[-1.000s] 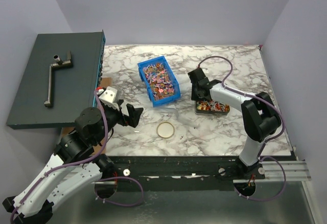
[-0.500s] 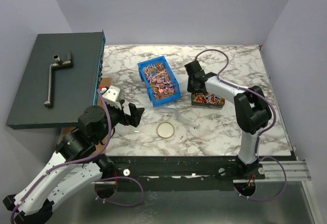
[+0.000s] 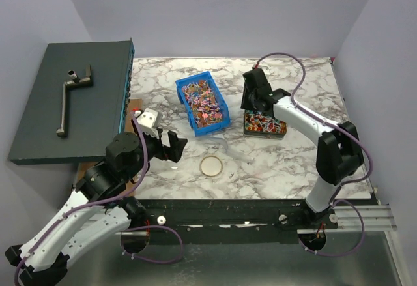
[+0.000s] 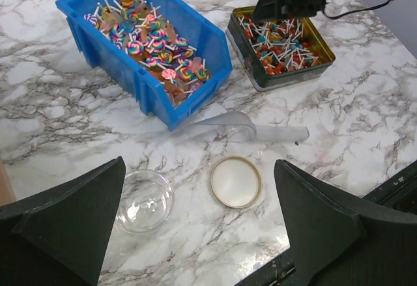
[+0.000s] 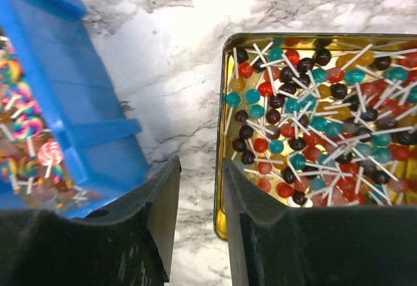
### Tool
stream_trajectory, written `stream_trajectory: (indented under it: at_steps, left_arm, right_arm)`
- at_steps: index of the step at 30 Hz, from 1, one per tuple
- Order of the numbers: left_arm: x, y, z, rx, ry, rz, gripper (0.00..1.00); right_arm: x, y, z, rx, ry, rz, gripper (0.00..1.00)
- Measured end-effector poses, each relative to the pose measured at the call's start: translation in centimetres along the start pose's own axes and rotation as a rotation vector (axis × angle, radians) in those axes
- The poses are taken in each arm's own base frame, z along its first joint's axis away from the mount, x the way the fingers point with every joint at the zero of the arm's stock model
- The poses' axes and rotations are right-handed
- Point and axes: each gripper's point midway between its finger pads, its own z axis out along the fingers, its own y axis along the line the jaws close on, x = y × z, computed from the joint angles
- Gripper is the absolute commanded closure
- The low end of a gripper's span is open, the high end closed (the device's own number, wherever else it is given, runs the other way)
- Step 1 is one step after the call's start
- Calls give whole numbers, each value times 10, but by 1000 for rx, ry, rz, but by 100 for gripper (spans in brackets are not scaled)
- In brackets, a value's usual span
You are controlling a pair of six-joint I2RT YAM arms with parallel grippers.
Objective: Pack the candies
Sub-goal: Move the storage box to the center of the board.
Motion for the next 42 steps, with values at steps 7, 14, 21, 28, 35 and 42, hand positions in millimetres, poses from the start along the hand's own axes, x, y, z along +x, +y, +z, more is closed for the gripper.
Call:
stream_trajectory:
  at_steps: [7,14,21,28,35,42]
  left_arm:
    - [19,0,12,-28,97,-43,1]
    - [40,2,19,-80,187,-142,5]
    - [78,15,27,-197,272,-252,15]
    - [121,24,41,-303,404,-294,25]
    - [139,27,53,-350,466,-306,36]
    - [165,32,66,-398,552,-279,43]
  right_arm:
    - [-17,-2,-50,-76,-70,21,64]
    - [-3,-1,-77,-161,-52,14,64]
    - [12,9,-99,-264,-29,1,68]
    - [30,13,-107,-320,2,-11,68]
    - [49,11,-106,-346,39,-18,69]
    - [60,8,-110,-363,52,-20,69]
